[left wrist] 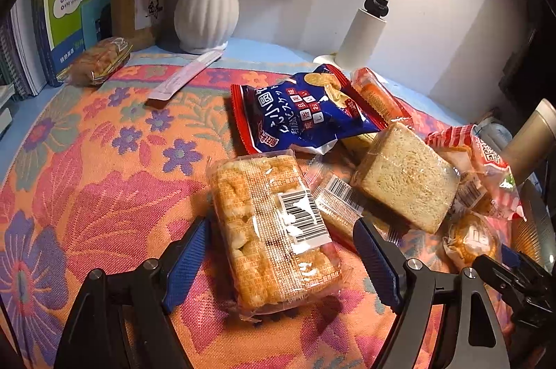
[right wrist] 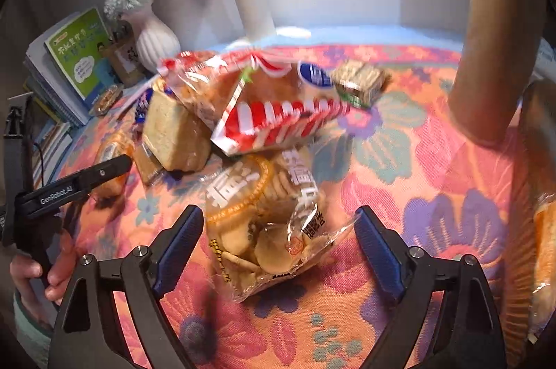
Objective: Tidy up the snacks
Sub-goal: 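Return both tools to the snack pile, then grasp the clear biscuit bag with the right gripper while the left gripper grasps a bread loaf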
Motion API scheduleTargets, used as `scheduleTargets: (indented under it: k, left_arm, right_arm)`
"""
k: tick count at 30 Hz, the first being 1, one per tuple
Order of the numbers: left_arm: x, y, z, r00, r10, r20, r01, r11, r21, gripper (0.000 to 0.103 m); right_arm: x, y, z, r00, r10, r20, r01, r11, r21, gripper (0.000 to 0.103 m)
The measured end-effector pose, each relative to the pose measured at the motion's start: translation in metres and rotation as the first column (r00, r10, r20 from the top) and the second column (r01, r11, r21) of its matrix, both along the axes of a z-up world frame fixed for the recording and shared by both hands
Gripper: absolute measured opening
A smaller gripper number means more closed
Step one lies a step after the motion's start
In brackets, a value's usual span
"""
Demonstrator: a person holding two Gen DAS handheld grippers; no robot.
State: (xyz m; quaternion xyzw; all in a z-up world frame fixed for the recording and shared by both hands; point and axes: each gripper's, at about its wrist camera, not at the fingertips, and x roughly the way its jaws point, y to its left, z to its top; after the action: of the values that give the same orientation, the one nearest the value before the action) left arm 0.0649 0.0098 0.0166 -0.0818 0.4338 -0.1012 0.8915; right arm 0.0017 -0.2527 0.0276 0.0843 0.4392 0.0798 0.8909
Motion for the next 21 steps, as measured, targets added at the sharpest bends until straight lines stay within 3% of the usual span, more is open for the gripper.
scheduleTargets:
  k: [5,12,21]
  left_arm:
    - [0.000,0.002,-0.001,1.000,-0.002,-0.001,0.002,1.000,-0.010,0.082]
    - [-0.001,0.005,0.000,1.000,0.000,0.001,0.000,1.000,-0.028,0.082]
    - [-0.001,0.004,0.000,1.000,0.002,-0.001,-0.002,1.000,-0.026,0.082]
  right_arm:
    - [-0.010,0.002,0.000,1.000,0.015,-0.001,-0.015,1.000,-0.002,0.089]
    - [-0.022,0.018,0.001,0.999,0.037,0.011,-0.035,0.993,-0.116,0.089]
    - [0.004,0.015,0.012,0.998,0.046,0.042,-0.039,0.988,-0.148,0.091]
